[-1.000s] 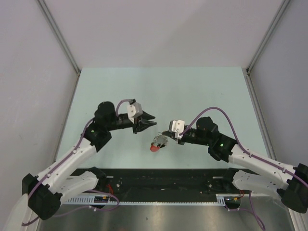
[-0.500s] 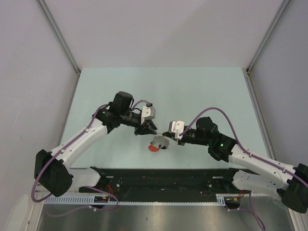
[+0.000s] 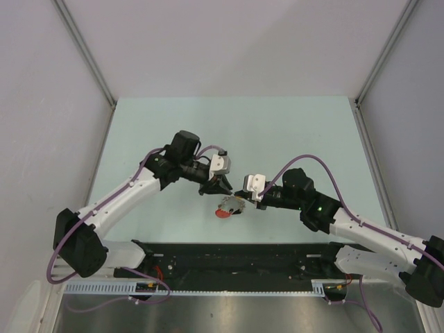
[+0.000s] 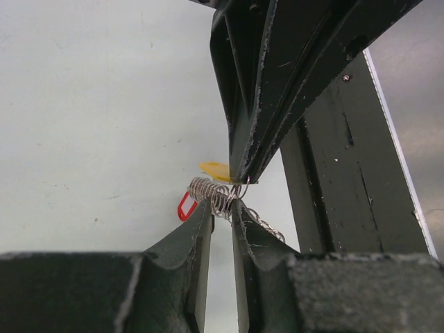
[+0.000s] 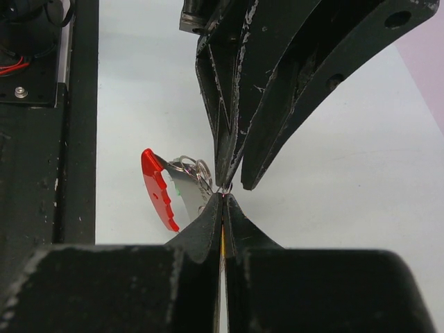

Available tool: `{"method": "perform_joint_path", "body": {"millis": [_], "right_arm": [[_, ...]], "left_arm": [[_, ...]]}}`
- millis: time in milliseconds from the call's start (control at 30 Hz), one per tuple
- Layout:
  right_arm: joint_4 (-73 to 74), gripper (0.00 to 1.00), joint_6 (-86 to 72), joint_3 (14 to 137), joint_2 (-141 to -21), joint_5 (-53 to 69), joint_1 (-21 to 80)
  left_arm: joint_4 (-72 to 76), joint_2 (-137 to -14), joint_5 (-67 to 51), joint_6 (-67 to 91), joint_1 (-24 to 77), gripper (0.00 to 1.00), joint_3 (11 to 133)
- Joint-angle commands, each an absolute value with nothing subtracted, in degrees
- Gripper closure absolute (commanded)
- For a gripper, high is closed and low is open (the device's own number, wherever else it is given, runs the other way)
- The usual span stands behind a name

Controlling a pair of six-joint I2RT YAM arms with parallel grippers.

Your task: Put the keys on the keyring

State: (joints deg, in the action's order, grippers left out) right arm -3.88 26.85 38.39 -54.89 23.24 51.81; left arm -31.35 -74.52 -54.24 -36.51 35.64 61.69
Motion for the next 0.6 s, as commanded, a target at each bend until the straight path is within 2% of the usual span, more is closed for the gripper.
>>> {"method": "perform_joint_path", "body": {"millis": [0,200,300,333,367,567], "right_arm": [[-6.24,1.00,27.42,41.49,-54.40,23.99,52.03],[-5.98,1.00,27.60,41.57,-54.58,23.47,52.12],[-5.80,1.00,27.60,41.49,-54.41,23.29,52.12],[-5.63,1.00,27.60,41.57,-54.49,23.03,52.12],[-5.36,1.00,27.60,41.49,-54.41,22.85,52.12],[-3.87,1.00,27.60,41.57,-53.44,20.39,52.21]], "left_arm": [[-37.53,-75.15,-62.66,-39.64,36.65,0.78,64.16],[-37.88,-75.15,-63.02,-39.64,37.18,0.79,64.16],[-38.06,-74.88,-62.93,-39.64,37.26,0.89,64.07],[-38.06,-74.88,-62.93,-39.64,37.18,0.97,63.99],[-37.97,-74.71,-62.93,-39.64,37.18,1.00,63.81],[-29.64,-69.62,-60.91,-33.24,36.39,1.00,58.91]]}}
